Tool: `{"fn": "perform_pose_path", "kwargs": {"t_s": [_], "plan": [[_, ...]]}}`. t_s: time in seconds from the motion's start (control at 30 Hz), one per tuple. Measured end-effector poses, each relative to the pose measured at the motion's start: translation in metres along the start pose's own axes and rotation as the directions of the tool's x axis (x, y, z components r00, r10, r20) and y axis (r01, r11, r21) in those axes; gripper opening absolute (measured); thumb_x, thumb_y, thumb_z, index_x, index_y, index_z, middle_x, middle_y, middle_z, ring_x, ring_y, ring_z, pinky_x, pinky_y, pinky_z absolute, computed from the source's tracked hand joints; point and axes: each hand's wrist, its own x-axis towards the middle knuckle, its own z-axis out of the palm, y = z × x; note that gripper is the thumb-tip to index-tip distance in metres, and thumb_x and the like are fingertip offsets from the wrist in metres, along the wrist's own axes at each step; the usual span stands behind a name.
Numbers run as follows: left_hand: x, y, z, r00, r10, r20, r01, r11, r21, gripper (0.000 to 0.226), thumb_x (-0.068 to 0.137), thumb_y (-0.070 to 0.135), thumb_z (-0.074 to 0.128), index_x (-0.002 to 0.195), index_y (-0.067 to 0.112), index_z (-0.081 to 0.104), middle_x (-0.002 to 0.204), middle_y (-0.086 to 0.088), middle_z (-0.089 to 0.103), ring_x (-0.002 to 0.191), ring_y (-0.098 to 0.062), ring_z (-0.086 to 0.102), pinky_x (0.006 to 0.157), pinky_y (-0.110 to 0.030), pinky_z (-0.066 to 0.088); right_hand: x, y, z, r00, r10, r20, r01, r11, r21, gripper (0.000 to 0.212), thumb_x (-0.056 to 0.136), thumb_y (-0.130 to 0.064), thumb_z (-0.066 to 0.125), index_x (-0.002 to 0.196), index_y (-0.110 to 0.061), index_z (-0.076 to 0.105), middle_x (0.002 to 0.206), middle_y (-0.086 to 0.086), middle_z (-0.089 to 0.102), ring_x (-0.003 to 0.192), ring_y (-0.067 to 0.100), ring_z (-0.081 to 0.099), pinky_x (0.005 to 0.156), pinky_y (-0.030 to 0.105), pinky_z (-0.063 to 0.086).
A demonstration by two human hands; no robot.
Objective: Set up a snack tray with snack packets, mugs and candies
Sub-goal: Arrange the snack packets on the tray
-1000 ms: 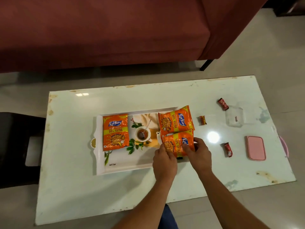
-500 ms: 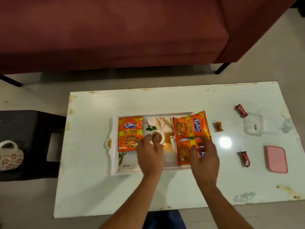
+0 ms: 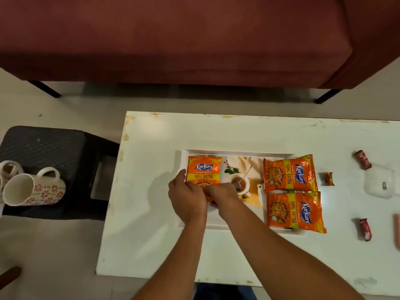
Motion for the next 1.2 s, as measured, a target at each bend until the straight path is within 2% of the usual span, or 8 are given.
{"fn": "perform_pose_path", "kwargs": {"t_s": [0.2, 0.33, 0.47, 0.6, 0.73, 0.9, 1.03, 1.2], "plan": [[0.007, 0.021, 0.018, 0.943, 0.219, 0.249, -0.221, 0.975, -0.018, 0.042, 0.097, 0.025, 0.047, 0.138, 0.021, 0.058, 0.125, -0.009, 0.067, 0.114, -0.029, 0.062, 0.093, -0.043, 0.053, -0.019, -0.009, -0.071, 0.913, -0.407, -0.016, 0.385, 0.876, -0.289, 0.010, 0.077, -0.012, 0.072, 0.081, -0.020, 0.067, 0.076, 0.000, 0.071, 0.072, 0.020, 0.067, 0.059, 0.032, 0.052], [-0.022, 0.039, 0.030, 0.810, -0.035, 0.585, 0.126, 0.985, -0.116, 0.045, 0.098, 0.044, 0.039, 0.137, 0.030, 0.054, 0.123, -0.001, 0.068, 0.112, -0.024, 0.063, 0.098, -0.047, 0.051, -0.029, -0.033, -0.126, 0.835, -0.531, 0.141, 0.534, 0.723, -0.439, 0.011, 0.085, -0.014, 0.070, 0.093, -0.022, 0.070, 0.080, 0.001, 0.074, 0.076, 0.021, 0.072, 0.068, 0.039, 0.059], [-0.053, 0.043, 0.042, 0.706, -0.146, 0.693, 0.414, 0.879, -0.236, 0.026, 0.097, 0.041, 0.047, 0.110, 0.030, 0.065, 0.112, -0.001, 0.073, 0.103, -0.020, 0.068, 0.098, -0.049, 0.053, -0.031, -0.046, -0.172, 0.841, -0.533, 0.091, 0.520, 0.751, -0.407, 0.011, 0.092, -0.016, 0.068, 0.096, -0.026, 0.071, 0.087, 0.008, 0.076, 0.083, 0.029, 0.073, 0.076, 0.048, 0.061], [-0.079, 0.050, 0.054, 0.699, -0.046, 0.714, 0.262, 0.945, -0.195, 0.030, 0.097, 0.044, 0.044, 0.111, 0.030, 0.067, 0.107, 0.005, 0.072, 0.103, -0.018, 0.068, 0.097, -0.047, 0.053, -0.012, -0.029, -0.200, 0.890, -0.447, -0.094, 0.395, 0.856, -0.333, 0.007, 0.093, -0.023, 0.069, 0.099, -0.019, 0.070, 0.097, 0.015, 0.075, 0.091, 0.035, 0.073, 0.085, 0.056, 0.059], [-0.092, 0.047, 0.069, 0.684, -0.031, 0.729, 0.108, 0.992, -0.059, 0.032, 0.099, 0.040, 0.039, 0.118, 0.029, 0.062, 0.116, -0.001, 0.067, 0.107, -0.023, 0.064, 0.097, -0.043, 0.051, 0.003, 0.008, -0.205, 0.899, -0.387, -0.203, 0.315, 0.896, -0.315, 0.025, 0.091, -0.027, 0.069, 0.116, -0.023, 0.068, 0.110, 0.003, 0.073, 0.102, 0.027, 0.069, 0.091, 0.046, 0.058], [-0.106, 0.033, 0.089, 0.693, 0.041, 0.720, -0.198, 0.971, 0.135, 0.044, 0.094, 0.030, 0.041, 0.134, 0.019, 0.054, 0.144, -0.008, 0.049, 0.131, -0.033, 0.047, 0.108, -0.051, 0.043, 0.007, 0.035, -0.205, 0.869, -0.403, -0.286, 0.280, 0.878, -0.387, 0.027, 0.092, -0.031, 0.068, 0.115, -0.018, 0.071, 0.103, 0.005, 0.074, 0.094, 0.029, 0.068, 0.079, 0.037, 0.054], [-0.120, 0.035, 0.098, 0.693, 0.089, 0.715, -0.205, 0.976, 0.076, 0.056, 0.090, 0.034, 0.035, 0.142, 0.022, 0.050, 0.146, -0.009, 0.046, 0.135, -0.032, 0.044, 0.111, -0.051, 0.041, 0.007, 0.041, -0.205, 0.798, -0.477, -0.368, 0.261, 0.824, -0.503, 0.031, 0.094, -0.039, 0.064, 0.115, -0.018, 0.070, 0.099, 0.009, 0.075, 0.088, 0.032, 0.069, 0.071, 0.033, 0.050], [-0.122, 0.044, 0.083, 0.683, 0.064, 0.728, -0.197, 0.976, 0.098, 0.052, 0.094, 0.023, 0.041, 0.146, 0.021, 0.043, 0.147, -0.010, 0.045, 0.133, -0.032, 0.047, 0.111, -0.047, 0.042, -0.005, 0.044, -0.211, 0.729, -0.541, -0.419, 0.257, 0.784, -0.566, 0.043, 0.085, -0.057, 0.066, 0.108, -0.021, 0.070, 0.107, 0.011, 0.066, 0.095, 0.037, 0.066, 0.080, 0.043, 0.055]]}}
